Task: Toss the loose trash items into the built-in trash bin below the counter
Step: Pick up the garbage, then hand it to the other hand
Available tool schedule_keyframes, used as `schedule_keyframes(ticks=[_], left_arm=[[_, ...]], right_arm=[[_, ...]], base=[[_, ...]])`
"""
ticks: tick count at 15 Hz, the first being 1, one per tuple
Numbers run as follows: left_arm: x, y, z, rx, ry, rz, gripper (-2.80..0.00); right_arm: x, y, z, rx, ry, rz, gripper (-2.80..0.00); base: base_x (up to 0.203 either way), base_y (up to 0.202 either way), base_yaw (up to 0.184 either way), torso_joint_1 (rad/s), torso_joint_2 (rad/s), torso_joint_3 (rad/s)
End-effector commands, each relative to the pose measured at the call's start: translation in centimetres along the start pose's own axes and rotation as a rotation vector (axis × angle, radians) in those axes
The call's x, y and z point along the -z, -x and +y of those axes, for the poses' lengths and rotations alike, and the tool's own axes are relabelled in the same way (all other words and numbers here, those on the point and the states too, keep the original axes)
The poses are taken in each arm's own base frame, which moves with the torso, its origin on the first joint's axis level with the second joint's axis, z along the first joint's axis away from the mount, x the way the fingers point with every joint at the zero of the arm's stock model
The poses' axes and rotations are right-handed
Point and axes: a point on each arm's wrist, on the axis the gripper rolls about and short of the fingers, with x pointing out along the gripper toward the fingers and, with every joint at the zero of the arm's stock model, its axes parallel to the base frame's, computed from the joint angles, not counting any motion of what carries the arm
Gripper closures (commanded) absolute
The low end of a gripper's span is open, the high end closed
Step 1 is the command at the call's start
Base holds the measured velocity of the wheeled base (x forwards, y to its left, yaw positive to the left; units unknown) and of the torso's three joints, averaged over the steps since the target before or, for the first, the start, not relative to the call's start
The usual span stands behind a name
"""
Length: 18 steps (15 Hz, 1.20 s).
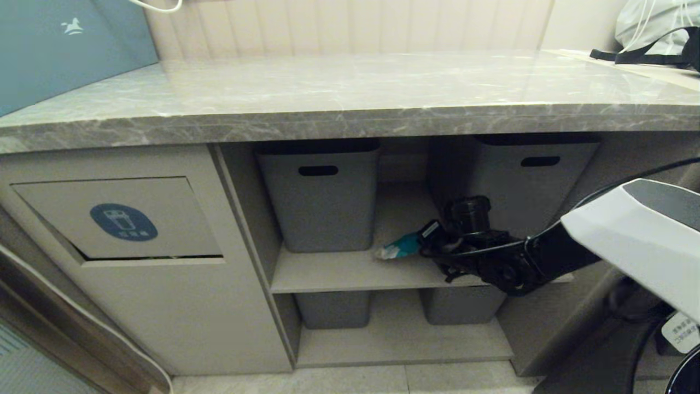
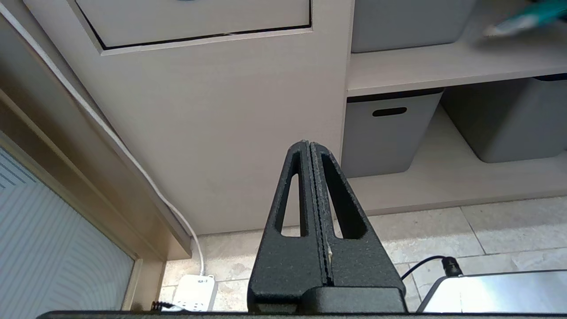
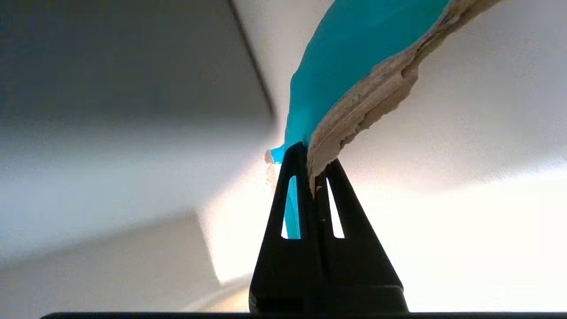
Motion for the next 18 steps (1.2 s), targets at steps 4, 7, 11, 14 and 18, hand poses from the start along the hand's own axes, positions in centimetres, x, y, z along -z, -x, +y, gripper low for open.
schedule_keyframes(ticks=[4,7,11,14,18], left_arm=[[0.0,0.0,0.0,0.000,0.000,0.001,0.00],[0.0,0.0,0.0,-0.001,0.000,0.001,0.00],[0.0,0.0,0.0,-0.001,0.000,0.001,0.00],[0.0,0.0,0.0,0.006,-0.002,0.001,0.00],[0.0,0.0,0.0,0.004,0.002,0.002,0.00]], right_arm=[[2.4,13.3,1.1,-0.186,0.026,0.018,0.00],[4.3,18.2,2.1,-0.413,0.019,0.051,0.00],[7.6,19.8,1.4,-0.573,0.039,0.191,0.00],[9.9,18.9,0.9,-0.648,0.041,0.223,0.00],[11.0,18.7,-0.6,-0.603,0.064,0.264,0.00]], base=[[0.000,0.000,0.000,0.000,0.00,0.000],[0.000,0.000,0.000,0.000,0.00,0.000],[0.000,0.000,0.000,0.000,0.00,0.000],[0.000,0.000,0.000,0.000,0.00,0.000],[0.000,0.000,0.000,0.000,0.00,0.000]])
